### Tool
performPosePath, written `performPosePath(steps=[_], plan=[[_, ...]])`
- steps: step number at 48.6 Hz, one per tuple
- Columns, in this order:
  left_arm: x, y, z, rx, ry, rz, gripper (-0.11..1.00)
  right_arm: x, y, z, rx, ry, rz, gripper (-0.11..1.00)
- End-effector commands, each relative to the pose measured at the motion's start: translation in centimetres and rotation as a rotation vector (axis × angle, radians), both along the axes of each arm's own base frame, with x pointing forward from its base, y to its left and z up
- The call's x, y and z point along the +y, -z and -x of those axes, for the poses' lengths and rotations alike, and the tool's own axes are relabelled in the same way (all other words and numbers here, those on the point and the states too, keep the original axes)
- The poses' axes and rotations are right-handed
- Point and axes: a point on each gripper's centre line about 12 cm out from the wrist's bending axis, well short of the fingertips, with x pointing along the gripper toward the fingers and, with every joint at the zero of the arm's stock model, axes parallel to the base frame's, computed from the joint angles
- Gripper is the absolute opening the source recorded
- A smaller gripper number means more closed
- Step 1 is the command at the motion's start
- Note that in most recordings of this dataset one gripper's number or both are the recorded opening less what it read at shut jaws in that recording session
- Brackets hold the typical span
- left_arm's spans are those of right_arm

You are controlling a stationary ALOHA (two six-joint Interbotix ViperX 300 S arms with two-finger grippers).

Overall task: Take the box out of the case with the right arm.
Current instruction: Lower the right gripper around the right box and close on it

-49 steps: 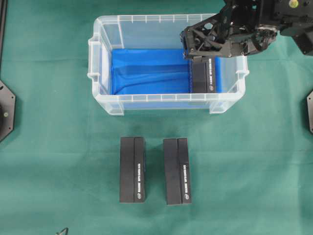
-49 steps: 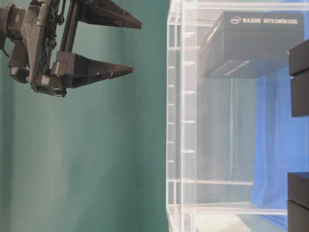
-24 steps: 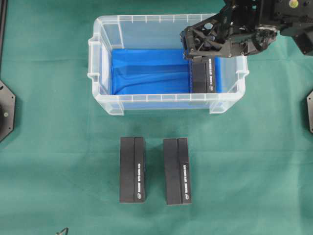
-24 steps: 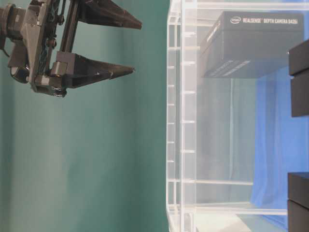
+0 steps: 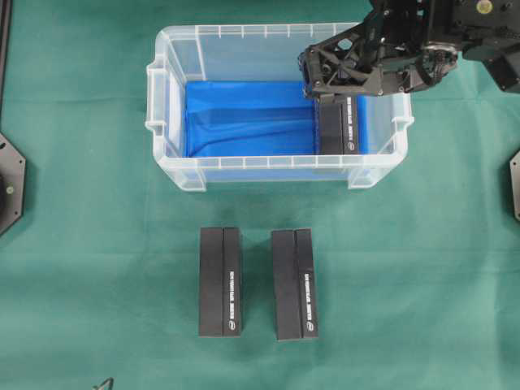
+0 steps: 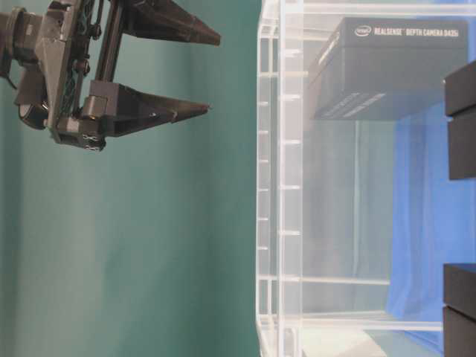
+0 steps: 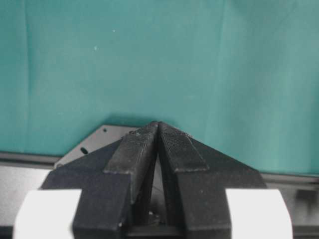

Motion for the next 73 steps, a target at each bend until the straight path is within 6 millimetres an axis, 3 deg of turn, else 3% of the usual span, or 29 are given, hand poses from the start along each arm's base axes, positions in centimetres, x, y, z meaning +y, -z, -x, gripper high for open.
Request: performPosePath(steps=[1,15,37,56,73], plan=[[0.0,-0.2,-0.2,-0.006,-0.001,-0.002,0.02,0.1,-0.9,0.0,-0.030,-0.002,0.007,0.90],[0.0,-0.3,-0.1,-0.008,-0.001,-0.002,0.02,0.0,1.1,0.0,0.003,0.009,0.000,0.90],[0.0,-0.2,-0.2,-0.008,-0.002,-0.001,0.02,-0.8,7.0,-0.5,-0.013,0.038,-0.015,0.90],[0.0,-0.3,-0.2,-0.011,-0.020,0.009,0.02,-1.3,10.6,-1.0,0.071,0.051,-0.031,0.90],[0.0,-0.2,-0.2,-0.011,-0.035,0.016,0.02,-1.4,11.7,-1.5,0.066,0.094,-0.045,0.89]])
